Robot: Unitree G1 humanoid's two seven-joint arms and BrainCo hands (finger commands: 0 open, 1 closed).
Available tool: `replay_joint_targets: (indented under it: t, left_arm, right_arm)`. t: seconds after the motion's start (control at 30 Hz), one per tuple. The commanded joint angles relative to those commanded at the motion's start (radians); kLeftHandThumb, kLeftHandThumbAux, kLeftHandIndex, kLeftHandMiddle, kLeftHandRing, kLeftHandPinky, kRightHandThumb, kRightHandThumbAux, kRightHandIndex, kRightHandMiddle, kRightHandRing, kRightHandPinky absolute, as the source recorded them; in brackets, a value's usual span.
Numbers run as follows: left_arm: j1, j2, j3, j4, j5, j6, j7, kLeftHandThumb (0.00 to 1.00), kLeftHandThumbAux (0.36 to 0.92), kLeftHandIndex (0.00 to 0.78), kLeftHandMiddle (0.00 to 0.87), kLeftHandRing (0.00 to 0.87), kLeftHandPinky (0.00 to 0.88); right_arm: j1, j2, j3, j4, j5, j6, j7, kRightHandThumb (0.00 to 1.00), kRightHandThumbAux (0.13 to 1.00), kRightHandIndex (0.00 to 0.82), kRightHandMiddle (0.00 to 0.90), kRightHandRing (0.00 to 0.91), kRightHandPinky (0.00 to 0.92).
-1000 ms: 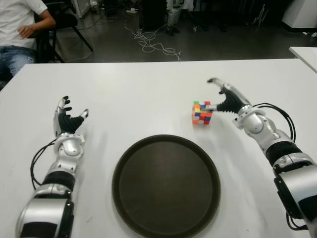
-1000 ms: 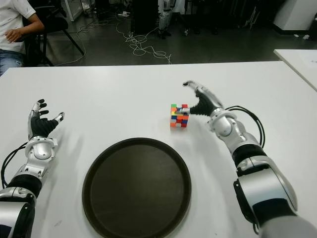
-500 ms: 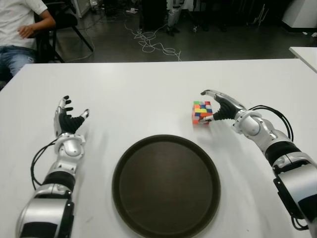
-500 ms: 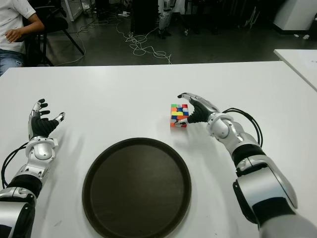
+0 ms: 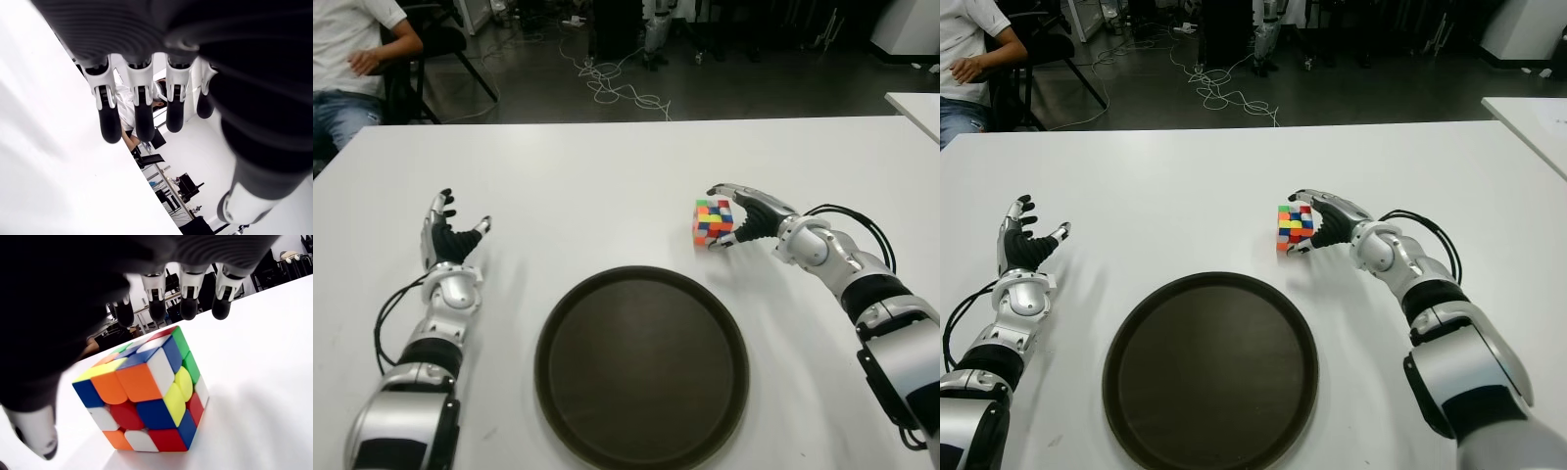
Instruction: Pick up the Rubik's Cube and put it in the plate
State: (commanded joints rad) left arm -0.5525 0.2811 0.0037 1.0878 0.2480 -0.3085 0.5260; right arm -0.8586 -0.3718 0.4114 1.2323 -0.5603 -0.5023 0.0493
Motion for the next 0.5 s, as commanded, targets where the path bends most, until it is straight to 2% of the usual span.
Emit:
replay_joint_targets:
  t: [0.13,0.5]
  left_arm:
    - [0.0,0.002,-0.004,-0.001,0.006,0.003,0.002,0.208,0.767,0.106,0.171,0.176,0.19]
    - [-0.001,-0.001,-0.006,-0.001,0.006,0.01,0.004,0.206,0.764,0.104,0.177,0.184,0.209]
  right_arm:
    - [-0.004,-0.002,-0.001,0.0,0.002,0.003,0.007,0.0,0.69,0.0,0.007,0.006,0.013]
    - [-0.033,-0.005,0.024,0.012,-0.022,0.056,0.029,0.0,0.608,0.0,0.0,0.0,0.0]
